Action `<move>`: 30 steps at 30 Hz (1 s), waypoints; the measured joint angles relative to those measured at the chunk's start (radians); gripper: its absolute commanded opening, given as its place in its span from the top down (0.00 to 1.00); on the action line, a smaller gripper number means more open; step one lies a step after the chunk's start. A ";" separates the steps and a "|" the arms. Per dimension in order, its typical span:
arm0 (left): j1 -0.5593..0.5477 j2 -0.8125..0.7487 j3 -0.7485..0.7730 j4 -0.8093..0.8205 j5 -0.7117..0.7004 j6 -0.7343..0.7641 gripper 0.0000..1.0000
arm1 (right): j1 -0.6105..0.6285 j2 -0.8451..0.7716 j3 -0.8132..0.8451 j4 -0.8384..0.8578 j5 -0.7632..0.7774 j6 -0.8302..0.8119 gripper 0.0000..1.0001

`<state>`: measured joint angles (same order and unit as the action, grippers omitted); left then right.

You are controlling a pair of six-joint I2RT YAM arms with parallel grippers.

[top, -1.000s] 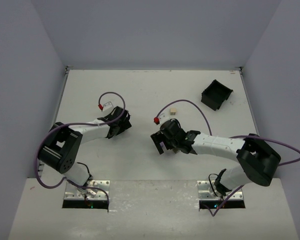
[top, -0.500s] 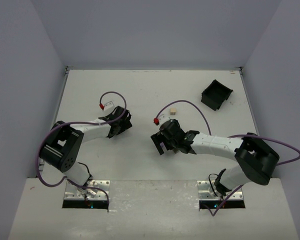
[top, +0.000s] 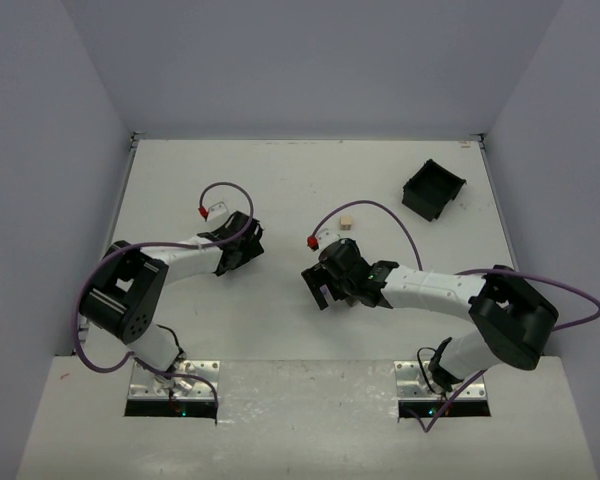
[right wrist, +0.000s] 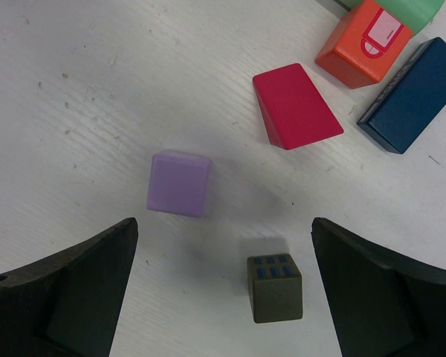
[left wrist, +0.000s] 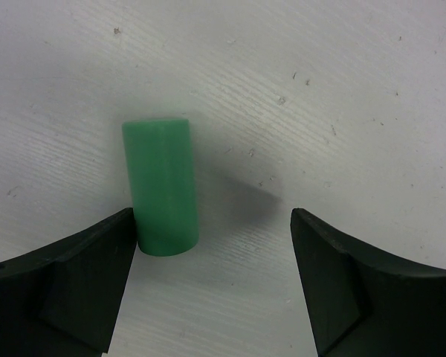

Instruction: Build the wood block tower

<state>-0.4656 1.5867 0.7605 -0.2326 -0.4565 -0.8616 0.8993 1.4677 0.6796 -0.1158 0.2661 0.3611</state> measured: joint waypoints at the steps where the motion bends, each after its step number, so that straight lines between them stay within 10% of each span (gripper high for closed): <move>1: 0.000 0.000 0.000 -0.001 0.000 0.000 0.19 | 0.000 0.000 0.000 0.000 0.000 0.000 0.01; 30: -0.001 -0.136 -0.012 -0.019 0.026 0.026 0.00 | 0.000 0.001 0.000 -0.020 0.002 0.000 0.01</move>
<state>-0.4664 1.4506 0.7483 -0.2514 -0.4302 -0.8358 0.8993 1.4685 0.6796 -0.1354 0.2679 0.3614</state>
